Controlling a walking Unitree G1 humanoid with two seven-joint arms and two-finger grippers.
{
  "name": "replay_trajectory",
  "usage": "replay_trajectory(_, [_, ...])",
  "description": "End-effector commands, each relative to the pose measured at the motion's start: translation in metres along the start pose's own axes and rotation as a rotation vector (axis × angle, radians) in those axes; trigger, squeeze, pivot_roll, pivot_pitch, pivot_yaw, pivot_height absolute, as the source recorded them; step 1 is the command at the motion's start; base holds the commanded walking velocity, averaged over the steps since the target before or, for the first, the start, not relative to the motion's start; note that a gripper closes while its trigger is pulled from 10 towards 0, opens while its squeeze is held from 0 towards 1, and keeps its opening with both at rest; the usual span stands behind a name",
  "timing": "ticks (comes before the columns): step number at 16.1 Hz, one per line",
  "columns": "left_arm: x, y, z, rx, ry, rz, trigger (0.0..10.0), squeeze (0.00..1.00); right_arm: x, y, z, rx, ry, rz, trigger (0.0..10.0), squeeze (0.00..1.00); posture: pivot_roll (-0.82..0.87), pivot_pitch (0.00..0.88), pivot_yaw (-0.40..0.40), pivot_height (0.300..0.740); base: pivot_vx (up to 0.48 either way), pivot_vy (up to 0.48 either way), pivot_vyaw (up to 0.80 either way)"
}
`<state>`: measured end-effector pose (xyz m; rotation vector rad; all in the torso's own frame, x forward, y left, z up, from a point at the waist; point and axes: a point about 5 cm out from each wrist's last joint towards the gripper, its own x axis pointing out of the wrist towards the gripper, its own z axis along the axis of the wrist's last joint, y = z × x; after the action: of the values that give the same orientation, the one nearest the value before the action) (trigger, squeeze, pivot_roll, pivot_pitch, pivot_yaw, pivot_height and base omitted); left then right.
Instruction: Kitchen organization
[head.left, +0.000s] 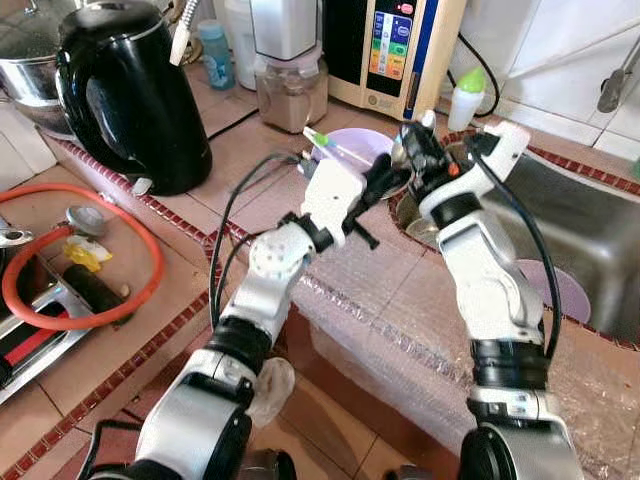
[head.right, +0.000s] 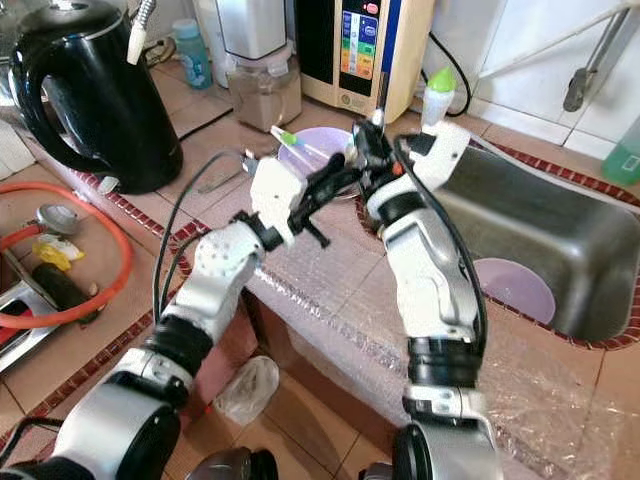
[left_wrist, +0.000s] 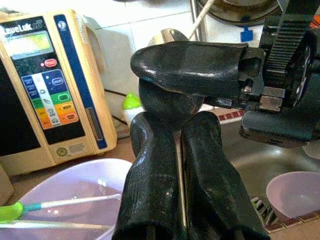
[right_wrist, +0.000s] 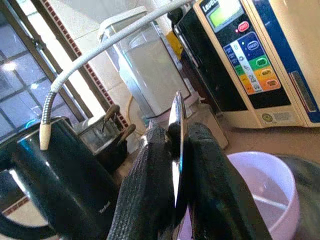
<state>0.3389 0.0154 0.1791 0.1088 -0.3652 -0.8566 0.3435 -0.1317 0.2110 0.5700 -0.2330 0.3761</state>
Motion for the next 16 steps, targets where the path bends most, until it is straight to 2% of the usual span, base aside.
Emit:
replay_trajectory(1, [0.002,-0.002,0.013,0.036,-0.063,-0.054,1.1,0.38,-0.007,-0.031,0.018,-0.028,-0.081,-0.185,0.0,0.0,-0.11,0.0,0.06,0.74,0.0,0.0,0.0])
replay_trajectory(2, [0.002,-0.003,0.015,0.024,-0.06,-0.076,8.5,1.0,-0.003,-0.033,0.025,-0.08,-0.109,-0.201,0.0,0.0,-0.11,0.001,0.061,0.74,0.0,0.0,0.0])
replay_trajectory(3, [0.002,-0.005,0.016,0.016,-0.061,-0.101,10.0,1.0,0.0,-0.034,0.032,-0.132,-0.136,-0.223,0.0,0.0,-0.11,0.003,0.062,0.74,0.0,0.0,0.0])
replay_trajectory(7, [0.0,-0.014,0.017,-0.01,-0.048,-0.155,10.0,1.0,0.004,-0.047,0.048,-0.18,-0.192,-0.315,0.0,0.0,-0.1,0.004,0.066,0.74,0.0,0.0,0.0])
replay_trajectory(9, [-0.008,-0.015,0.015,-0.03,-0.018,-0.177,10.0,1.0,0.004,-0.059,0.061,-0.266,-0.236,-0.401,0.0,0.0,-0.1,0.006,0.065,0.74,0.0,0.0,0.0])
replay_trajectory(11, [-0.024,-0.009,0.01,-0.093,0.028,-0.143,10.0,1.0,0.003,-0.067,0.068,-0.463,-0.23,-0.454,0.0,0.0,-0.09,0.017,0.066,0.74,0.0,0.0,0.0])
replay_trajectory(12, [-0.03,-0.004,0.007,-0.173,0.059,-0.101,10.0,1.0,0.003,-0.068,0.066,-0.582,-0.206,-0.455,0.0,0.0,-0.09,0.021,0.07,0.74,0.0,0.0,0.0])
replay_trajectory(13, [-0.037,0.001,0.008,-0.219,0.088,-0.09,10.0,1.0,0.005,-0.067,0.06,-0.681,-0.182,-0.421,0.0,0.0,-0.09,0.027,0.074,0.74,0.0,0.0,0.0])
replay_trajectory(15, [-0.045,0.008,0.008,-0.244,0.136,-0.09,10.0,1.0,0.008,-0.06,0.048,-0.874,-0.136,-0.314,0.0,0.0,-0.08,0.028,0.088,0.74,0.0,0.0,0.0])
replay_trajectory(16, [-0.05,0.011,0.006,-0.253,0.183,-0.086,10.0,1.0,0.009,-0.062,0.038,-0.929,-0.106,-0.273,0.0,0.0,-0.08,0.026,0.093,0.74,0.0,0.0,0.0])
